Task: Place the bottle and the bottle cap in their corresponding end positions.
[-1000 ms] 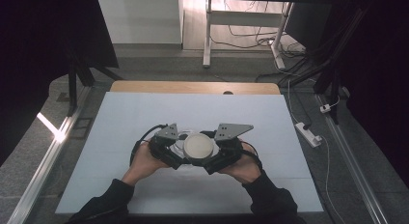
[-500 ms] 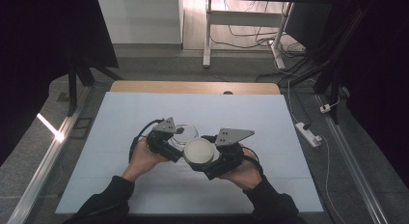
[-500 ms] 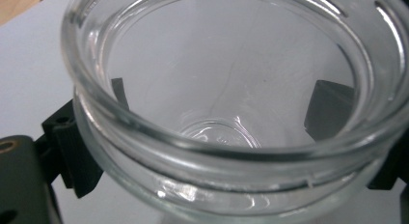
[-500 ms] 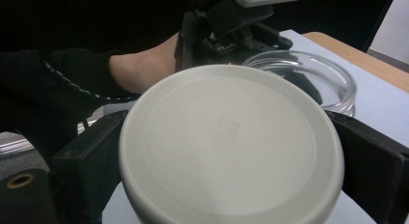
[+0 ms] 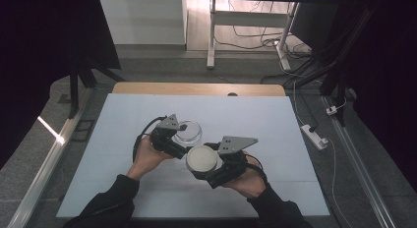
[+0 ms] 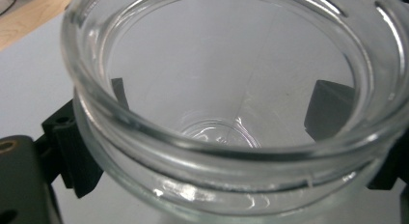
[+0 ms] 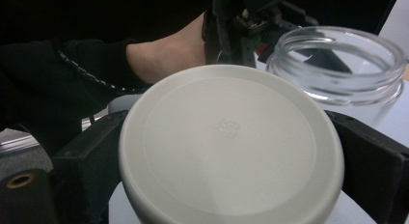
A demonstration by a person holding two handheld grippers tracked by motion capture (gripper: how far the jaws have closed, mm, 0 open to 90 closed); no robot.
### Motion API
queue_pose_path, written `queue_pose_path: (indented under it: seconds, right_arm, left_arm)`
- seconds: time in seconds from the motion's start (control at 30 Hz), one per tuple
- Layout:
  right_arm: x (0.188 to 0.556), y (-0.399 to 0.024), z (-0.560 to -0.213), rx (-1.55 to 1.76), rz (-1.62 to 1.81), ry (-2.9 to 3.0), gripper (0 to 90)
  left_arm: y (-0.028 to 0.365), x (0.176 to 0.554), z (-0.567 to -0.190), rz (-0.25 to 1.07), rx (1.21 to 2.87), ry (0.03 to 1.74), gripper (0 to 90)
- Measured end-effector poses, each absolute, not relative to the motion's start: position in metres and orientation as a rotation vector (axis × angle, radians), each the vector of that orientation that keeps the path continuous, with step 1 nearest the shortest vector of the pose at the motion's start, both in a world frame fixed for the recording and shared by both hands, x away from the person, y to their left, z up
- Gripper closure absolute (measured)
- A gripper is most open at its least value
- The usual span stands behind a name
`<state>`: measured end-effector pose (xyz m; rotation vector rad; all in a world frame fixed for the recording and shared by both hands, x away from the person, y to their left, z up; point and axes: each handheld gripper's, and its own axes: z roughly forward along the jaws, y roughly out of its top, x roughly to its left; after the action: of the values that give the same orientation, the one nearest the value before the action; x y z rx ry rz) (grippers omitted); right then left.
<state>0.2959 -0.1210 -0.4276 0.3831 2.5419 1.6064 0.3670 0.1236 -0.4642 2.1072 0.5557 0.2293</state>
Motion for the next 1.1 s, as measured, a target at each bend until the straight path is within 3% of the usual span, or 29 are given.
queue_pose_path:
  seconds: [1.1]
  right_arm:
    - [0.291, -0.118, -0.474, 0.416, 1.557, 2.577, 6.9]
  left_arm:
    - [0.104, 0.403, -0.47, 0.271, 2.111, 0.585, 7.4]
